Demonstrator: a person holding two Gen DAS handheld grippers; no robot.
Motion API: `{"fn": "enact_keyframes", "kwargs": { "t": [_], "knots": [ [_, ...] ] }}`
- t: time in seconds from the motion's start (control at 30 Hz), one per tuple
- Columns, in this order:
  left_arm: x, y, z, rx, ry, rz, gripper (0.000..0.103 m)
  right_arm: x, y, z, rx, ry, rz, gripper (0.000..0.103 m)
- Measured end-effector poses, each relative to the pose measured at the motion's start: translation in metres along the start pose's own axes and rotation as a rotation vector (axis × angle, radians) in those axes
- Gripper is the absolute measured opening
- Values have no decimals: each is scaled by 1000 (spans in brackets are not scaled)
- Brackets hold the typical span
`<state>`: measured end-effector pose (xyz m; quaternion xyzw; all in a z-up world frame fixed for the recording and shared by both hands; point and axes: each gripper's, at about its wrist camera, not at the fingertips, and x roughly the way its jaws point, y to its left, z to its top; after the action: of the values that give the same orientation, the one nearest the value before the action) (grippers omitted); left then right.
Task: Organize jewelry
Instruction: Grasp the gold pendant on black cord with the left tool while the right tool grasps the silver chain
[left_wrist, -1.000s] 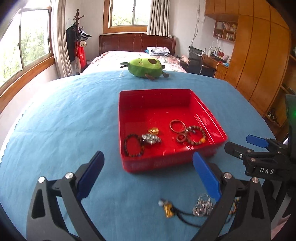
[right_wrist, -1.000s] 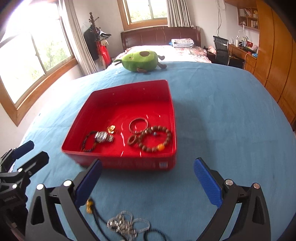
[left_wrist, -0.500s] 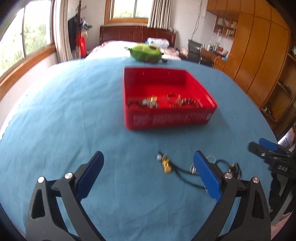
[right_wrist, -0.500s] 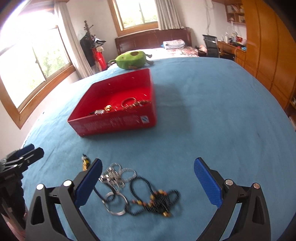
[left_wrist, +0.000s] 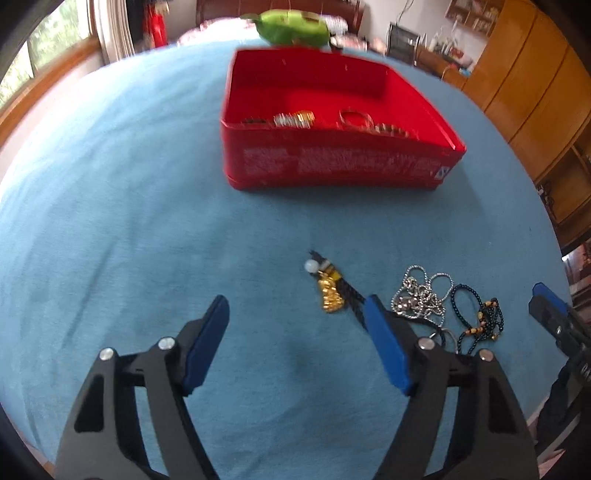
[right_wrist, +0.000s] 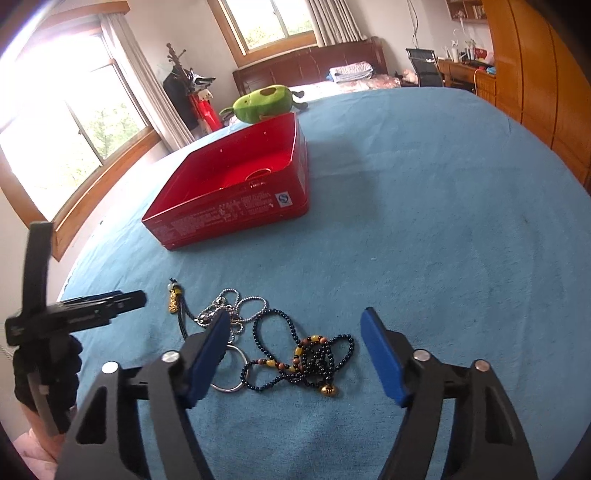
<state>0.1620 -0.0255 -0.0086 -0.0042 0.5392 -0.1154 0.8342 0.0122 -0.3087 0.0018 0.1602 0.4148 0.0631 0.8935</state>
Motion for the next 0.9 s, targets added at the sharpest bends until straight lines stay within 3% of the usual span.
{"fn": "enact_keyframes", "kwargs": {
  "t": [0.1, 0.23, 0.47, 0.53, 0.7, 0.8, 0.9],
  "knots": [
    [12, -3, 6, -23, 36, -1, 66, 2, -3, -1, -1, 5, 1, 71],
    [24, -7, 11, -45, 65, -19, 62, 8, -5, -2, -4, 17, 3, 71],
    [38, -14, 18, -69, 120, -44, 43, 19, -7, 0, -7, 29, 15, 71],
    [42, -15, 19, -74, 121, -50, 42, 21, -9, 1, -6, 31, 17, 71],
    [48, -15, 22, -86, 117, -72, 19, 28, -10, 3, -9, 44, 18, 71],
    [50, -17, 22, -78, 115, -83, 18, 31, -9, 7, -14, 49, 20, 71],
    [50, -17, 22, -70, 110, -93, 16, 35, -5, 11, -28, 61, 23, 60]
  ]
}}
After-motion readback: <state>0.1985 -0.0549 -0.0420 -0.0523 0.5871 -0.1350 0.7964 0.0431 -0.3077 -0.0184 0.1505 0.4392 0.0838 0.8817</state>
